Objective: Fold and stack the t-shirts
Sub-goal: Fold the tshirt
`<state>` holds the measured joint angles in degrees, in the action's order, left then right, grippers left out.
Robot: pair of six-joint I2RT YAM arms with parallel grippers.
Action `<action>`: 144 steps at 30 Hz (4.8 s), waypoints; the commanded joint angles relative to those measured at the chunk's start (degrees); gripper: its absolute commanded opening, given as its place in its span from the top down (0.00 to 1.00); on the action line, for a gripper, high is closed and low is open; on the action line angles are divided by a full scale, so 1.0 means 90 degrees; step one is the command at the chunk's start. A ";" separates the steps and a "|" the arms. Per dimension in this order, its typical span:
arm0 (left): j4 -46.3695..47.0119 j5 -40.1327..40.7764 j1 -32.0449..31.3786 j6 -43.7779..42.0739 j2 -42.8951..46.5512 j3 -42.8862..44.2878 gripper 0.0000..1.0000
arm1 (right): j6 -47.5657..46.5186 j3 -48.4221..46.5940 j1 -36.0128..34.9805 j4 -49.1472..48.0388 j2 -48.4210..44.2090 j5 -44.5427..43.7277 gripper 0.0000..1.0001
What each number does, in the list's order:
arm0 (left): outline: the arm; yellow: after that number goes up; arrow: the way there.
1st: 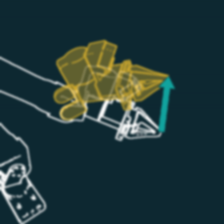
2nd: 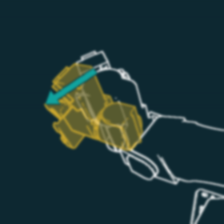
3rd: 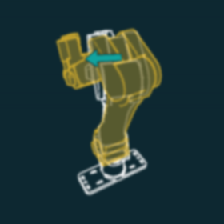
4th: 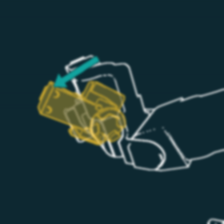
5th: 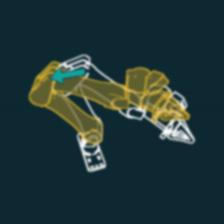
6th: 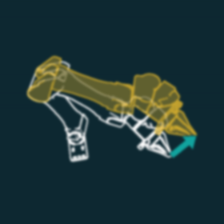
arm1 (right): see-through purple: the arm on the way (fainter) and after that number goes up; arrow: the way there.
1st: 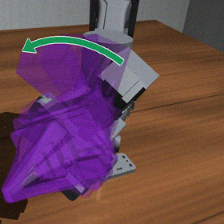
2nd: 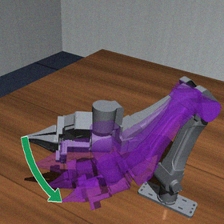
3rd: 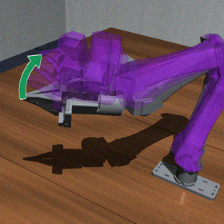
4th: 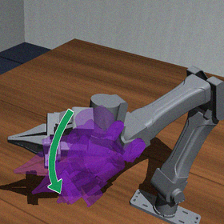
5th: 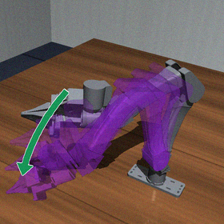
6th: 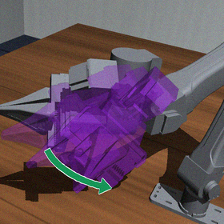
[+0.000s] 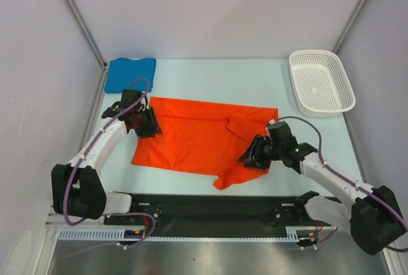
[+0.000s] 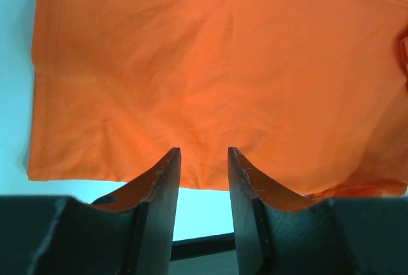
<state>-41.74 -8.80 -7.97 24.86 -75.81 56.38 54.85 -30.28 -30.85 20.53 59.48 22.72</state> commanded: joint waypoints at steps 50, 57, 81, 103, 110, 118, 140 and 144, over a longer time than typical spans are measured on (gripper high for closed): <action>0.0428 -0.0145 -0.0013 -0.0106 0.0748 -0.0766 0.57 | 0.3036 -0.5180 -0.2666 0.5326 0.4328 -0.3784 0.47; 0.0399 -0.0214 -0.0013 -0.0165 0.0787 -0.0718 0.57 | 0.3173 -0.5210 -0.2656 0.5014 0.4631 -0.3687 0.50; 0.0350 0.0118 0.0006 -0.0224 0.0806 -0.0834 0.53 | 0.3174 -0.4390 -0.2558 0.4905 0.4163 -0.3617 1.00; 0.0077 0.0596 0.2819 0.1583 0.0093 -0.2104 0.48 | 0.1445 -0.2788 -0.2578 0.3568 0.1956 -0.3628 1.00; 0.0350 0.0899 0.2819 0.1827 -0.0052 -0.2202 0.52 | 0.1191 -0.2553 -0.2285 0.3568 0.1497 -0.3608 1.00; 0.0526 0.0958 0.2819 0.1867 -0.0239 -0.2134 0.74 | 0.1034 -0.2212 -0.2002 0.3783 0.0882 -0.3530 1.00; 0.0242 0.1554 0.2019 0.0813 0.0201 -0.1032 0.98 | -0.0879 -0.2562 0.0526 0.3842 0.0606 -0.2974 1.00; 0.0126 0.1738 0.1833 0.0442 -0.0052 -0.0505 0.96 | -0.1221 -0.2933 0.0858 0.3744 0.0987 -0.2896 1.00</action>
<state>-40.60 3.44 9.78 32.75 -75.96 46.78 48.27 -53.01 -25.15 55.35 66.52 -3.77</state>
